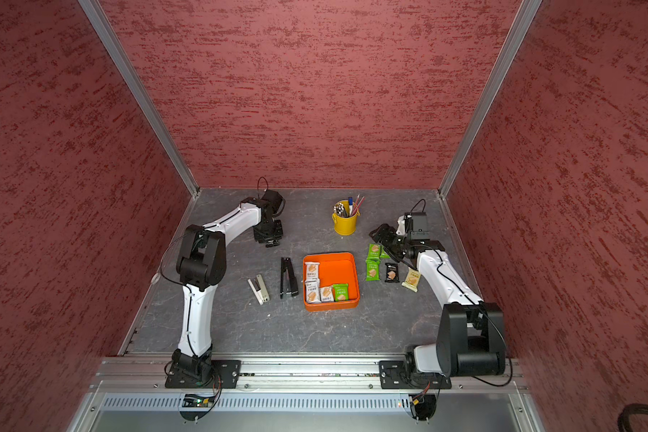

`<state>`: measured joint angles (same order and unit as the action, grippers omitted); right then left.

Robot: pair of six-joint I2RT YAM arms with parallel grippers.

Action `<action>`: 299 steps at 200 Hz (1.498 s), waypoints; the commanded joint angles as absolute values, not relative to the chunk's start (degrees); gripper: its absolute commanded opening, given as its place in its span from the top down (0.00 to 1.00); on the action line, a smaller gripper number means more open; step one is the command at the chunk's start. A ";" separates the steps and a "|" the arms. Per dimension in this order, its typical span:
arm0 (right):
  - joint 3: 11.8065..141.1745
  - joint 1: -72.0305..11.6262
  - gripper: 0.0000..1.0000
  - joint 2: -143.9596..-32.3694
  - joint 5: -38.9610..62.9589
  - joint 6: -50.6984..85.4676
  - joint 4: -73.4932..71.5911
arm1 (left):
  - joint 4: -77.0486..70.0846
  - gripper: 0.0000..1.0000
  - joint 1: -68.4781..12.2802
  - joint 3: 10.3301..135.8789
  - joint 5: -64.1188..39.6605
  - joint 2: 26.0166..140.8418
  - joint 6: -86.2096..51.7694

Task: Take the cookies out of the storage box
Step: Place the cookie at the center of the board, then pick up the cookie from the storage box.

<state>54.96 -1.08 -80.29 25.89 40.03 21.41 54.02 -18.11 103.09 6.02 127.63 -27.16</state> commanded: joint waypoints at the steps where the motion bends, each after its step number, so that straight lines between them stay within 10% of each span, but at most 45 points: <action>1: 57.21 -1.43 0.18 -80.72 23.94 40.58 19.91 | 53.45 0.59 -17.76 105.53 4.75 128.83 -25.77; 40: 57.74 -1.41 0.18 -81.99 23.99 40.51 20.08 | 53.44 0.55 -17.58 105.47 3.54 130.14 -26.41; 96: 58.01 -1.48 0.18 -81.12 24.36 39.90 20.29 | 55.02 0.08 -17.96 105.45 3.07 128.85 -28.71; 299: 48.72 -1.43 0.18 -65.06 28.66 34.52 26.70 | 57.62 0.14 -50.85 98.43 11.57 115.57 -45.51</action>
<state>49.52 -1.19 -67.05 27.97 36.67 24.67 55.75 -49.52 98.89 8.69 113.91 -42.68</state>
